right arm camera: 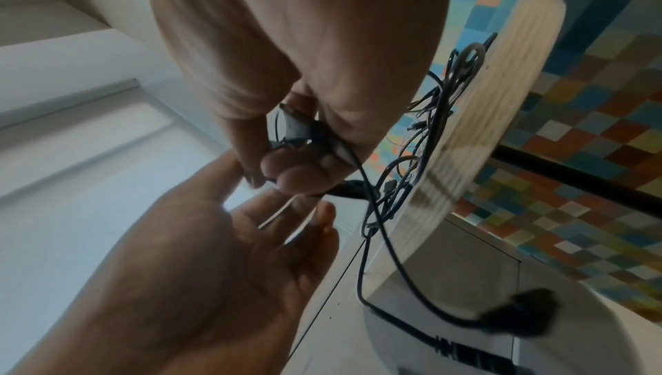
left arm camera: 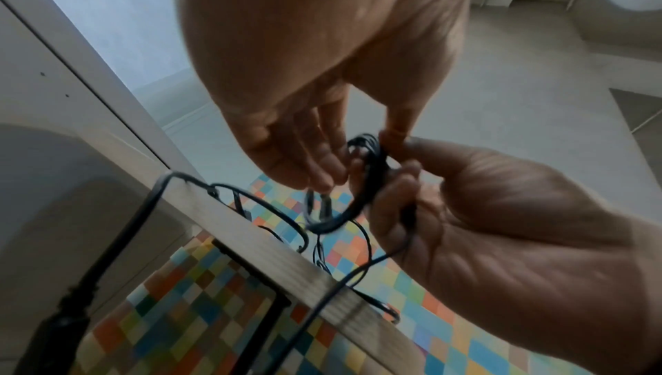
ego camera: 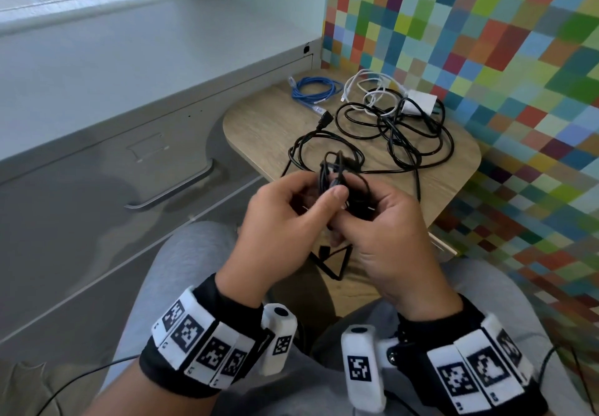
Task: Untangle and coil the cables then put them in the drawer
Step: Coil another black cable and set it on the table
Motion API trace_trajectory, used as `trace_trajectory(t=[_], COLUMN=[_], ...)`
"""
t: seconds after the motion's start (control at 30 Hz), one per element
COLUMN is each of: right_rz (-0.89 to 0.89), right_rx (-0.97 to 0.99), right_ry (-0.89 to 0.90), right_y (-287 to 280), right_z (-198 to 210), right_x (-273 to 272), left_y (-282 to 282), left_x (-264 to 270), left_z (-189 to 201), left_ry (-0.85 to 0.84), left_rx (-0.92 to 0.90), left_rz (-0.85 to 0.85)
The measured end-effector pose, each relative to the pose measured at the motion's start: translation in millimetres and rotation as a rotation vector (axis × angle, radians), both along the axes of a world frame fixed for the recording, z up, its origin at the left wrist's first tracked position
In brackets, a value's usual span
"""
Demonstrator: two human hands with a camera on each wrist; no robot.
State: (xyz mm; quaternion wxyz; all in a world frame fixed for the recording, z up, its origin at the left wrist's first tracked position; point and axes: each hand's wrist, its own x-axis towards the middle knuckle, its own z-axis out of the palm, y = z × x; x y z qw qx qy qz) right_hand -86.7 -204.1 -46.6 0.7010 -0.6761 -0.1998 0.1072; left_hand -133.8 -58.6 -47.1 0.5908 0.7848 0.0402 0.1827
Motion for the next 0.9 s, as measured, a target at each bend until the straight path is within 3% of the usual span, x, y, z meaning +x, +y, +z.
trace_trajectory(t=[0.2,0.27,0.53,0.8,0.9], right_rz=[0.079,0.047,-0.127,-0.061,-0.001], right_rx=[0.016,-0.009,0.045,-0.124,-0.195], right_ry=[0.076,0.045,-0.064,-0.049,-0.035], right_y=[-0.2,-1.6,-20.8,-26.0,-24.0], right_z=[0.1,1.6,6.8,1.7,-1.5], right_x=[0.0,-0.1,18.0,21.8,21.9], left_y=[8.1,8.6,18.8,18.3,17.8], left_x=[4.7,5.8,4.7,4.5,4.4], left_z=[-9.1,-9.0,-3.4,-2.3,-2.2], left_ry=[0.011,0.029,0.12,0.01,0.004], left_rx=[-0.106,-0.117,-0.49,-0.775,-0.732], left_rz=[-0.015,-0.031,-0.182,-0.257,-0.252])
